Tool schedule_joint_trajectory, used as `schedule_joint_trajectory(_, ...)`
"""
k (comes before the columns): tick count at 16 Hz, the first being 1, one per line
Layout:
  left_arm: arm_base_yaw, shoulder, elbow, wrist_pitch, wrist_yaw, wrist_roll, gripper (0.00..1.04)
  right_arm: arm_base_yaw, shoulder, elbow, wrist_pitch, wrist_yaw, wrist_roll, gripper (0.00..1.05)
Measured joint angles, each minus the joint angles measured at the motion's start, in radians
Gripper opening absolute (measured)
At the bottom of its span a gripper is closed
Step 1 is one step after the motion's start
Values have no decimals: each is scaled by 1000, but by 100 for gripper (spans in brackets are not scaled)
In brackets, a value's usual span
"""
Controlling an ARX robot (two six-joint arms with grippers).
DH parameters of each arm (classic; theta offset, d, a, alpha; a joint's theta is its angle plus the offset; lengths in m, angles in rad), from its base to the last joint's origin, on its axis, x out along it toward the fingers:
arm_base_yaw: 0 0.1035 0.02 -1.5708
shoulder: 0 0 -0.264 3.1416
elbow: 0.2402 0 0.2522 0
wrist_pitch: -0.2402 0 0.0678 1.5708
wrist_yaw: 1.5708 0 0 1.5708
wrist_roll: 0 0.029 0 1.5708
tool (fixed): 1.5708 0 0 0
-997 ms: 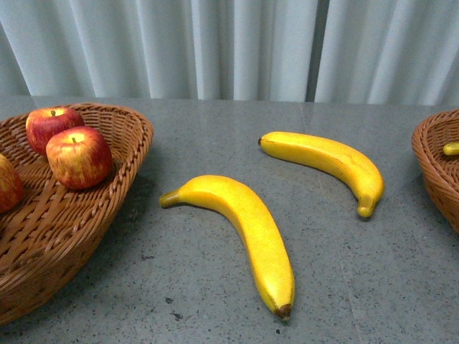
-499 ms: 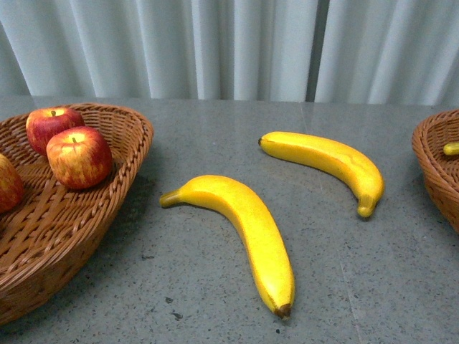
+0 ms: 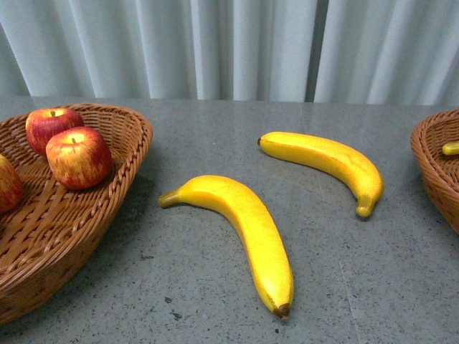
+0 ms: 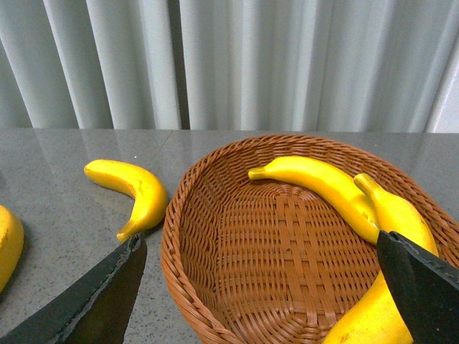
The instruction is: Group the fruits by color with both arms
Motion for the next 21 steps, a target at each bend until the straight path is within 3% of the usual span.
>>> schedule_joint_trajectory(12,0,-253,0,-254,0,0,1,0,0,0,0,0,0,98)
schedule_joint_trajectory(13,0,-283,1,-298,0,0,1,0,0,0,0,0,0,98)
schedule_joint_trajectory(14,0,-400,0,-446,0,0,1,0,0,0,0,0,0,98)
schedule_joint_trajectory(21,0,-419,0,-435,0,0,1,0,0,0,0,0,0,98)
